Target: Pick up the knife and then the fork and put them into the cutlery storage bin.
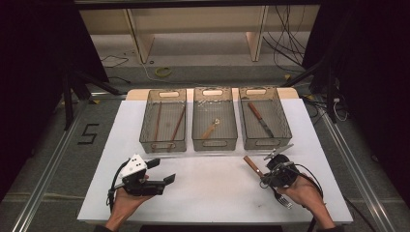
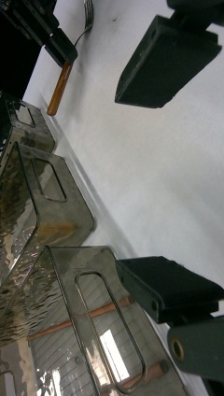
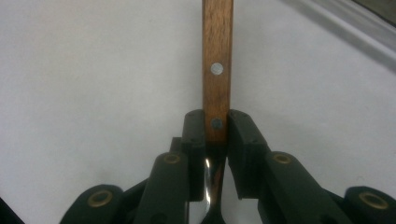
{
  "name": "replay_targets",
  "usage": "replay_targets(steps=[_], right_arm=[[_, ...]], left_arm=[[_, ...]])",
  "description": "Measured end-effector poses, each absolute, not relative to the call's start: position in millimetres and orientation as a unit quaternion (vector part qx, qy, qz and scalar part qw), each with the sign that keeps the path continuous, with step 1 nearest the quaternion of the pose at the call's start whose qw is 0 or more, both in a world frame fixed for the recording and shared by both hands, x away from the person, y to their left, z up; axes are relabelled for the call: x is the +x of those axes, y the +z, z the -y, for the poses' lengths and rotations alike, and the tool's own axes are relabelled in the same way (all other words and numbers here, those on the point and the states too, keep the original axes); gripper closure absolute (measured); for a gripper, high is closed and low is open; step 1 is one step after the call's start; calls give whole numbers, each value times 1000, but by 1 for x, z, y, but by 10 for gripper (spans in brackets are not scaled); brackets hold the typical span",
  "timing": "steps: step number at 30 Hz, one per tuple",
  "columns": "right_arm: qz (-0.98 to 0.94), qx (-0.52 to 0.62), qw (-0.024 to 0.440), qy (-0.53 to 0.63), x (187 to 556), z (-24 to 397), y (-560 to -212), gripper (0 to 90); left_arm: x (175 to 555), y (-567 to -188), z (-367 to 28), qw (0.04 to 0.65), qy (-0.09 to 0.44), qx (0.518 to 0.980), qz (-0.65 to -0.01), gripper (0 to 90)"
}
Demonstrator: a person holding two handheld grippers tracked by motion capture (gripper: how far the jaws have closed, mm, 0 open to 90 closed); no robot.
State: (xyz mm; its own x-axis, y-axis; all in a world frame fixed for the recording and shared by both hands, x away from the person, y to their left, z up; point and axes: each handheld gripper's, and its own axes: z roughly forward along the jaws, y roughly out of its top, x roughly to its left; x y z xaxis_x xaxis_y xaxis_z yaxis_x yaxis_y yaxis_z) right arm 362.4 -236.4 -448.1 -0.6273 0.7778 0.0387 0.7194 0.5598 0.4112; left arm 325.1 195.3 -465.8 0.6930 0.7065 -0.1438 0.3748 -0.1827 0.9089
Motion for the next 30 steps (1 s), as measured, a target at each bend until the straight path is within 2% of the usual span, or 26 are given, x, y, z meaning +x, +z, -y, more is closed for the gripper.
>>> replay_targets(steps=[15,30], right_arm=[[-874,421,78,228,363,240,-436,782],[-844,436,108,293,395,253,-389,781]], left_arm=[[325,-466,-196,528,158,752,-361,161],[326,-466,-197,528,158,751,-364,160]])
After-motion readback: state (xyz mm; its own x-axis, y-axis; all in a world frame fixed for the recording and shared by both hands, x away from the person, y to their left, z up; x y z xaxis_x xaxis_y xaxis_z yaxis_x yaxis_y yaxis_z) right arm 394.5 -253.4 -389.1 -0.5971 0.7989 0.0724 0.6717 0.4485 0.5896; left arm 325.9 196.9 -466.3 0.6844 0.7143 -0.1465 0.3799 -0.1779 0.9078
